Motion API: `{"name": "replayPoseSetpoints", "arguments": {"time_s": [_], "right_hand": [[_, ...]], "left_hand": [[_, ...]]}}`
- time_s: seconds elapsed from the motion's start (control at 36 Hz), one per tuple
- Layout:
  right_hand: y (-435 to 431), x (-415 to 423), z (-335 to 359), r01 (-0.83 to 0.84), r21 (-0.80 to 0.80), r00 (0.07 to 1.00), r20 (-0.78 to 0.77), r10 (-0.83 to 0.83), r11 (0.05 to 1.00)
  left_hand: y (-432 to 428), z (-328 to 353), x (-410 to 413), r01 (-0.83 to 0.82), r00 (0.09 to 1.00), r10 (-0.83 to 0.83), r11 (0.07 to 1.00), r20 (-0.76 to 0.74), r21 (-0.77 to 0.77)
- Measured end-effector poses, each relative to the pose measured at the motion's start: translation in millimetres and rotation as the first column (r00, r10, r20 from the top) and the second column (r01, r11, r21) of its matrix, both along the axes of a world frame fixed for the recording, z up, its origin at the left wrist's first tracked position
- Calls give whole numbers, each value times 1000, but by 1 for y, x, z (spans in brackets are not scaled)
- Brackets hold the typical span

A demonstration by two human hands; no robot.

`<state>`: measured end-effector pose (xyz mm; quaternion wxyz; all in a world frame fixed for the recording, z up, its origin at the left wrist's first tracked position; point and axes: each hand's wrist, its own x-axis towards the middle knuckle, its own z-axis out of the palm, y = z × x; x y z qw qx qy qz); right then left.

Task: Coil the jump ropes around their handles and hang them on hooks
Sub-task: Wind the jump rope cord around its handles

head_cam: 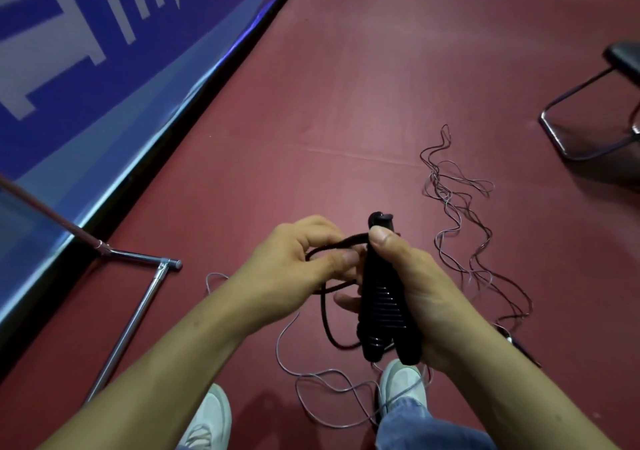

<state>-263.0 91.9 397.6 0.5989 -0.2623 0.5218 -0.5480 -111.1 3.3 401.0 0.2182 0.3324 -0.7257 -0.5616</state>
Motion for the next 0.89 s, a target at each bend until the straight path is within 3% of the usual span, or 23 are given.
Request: {"name": "replayPoseSetpoints", "arguments": {"time_s": [0.19, 0.33, 0.5, 0.64, 0.81, 0.89], "right_hand": [[0, -4, 4, 66, 14, 977, -203, -61, 998], [2, -2, 5, 44, -47, 939, -340, -58, 998], [4, -1, 8, -27, 16, 965, -259, 30, 1000], [6, 0, 11, -134, 39, 965, -222, 139, 990], [5, 0, 13, -103, 57, 976, -187, 112, 993], [5, 1, 11, -95, 66, 970, -219, 108, 993]], "left_hand": [[-2, 3, 10, 40, 985, 10, 958, -172, 283], [-10, -2, 15, -25, 1000, 25, 995, -5, 94], [-20, 1, 25, 3, 1000, -1, 997, -23, 72], [-23, 3, 29, 6, 995, 4, 994, 100, -106], [-17, 1, 24, 64, 969, 6, 960, 247, -272], [-14, -1, 26, 96, 962, -34, 971, 269, -220]]}}
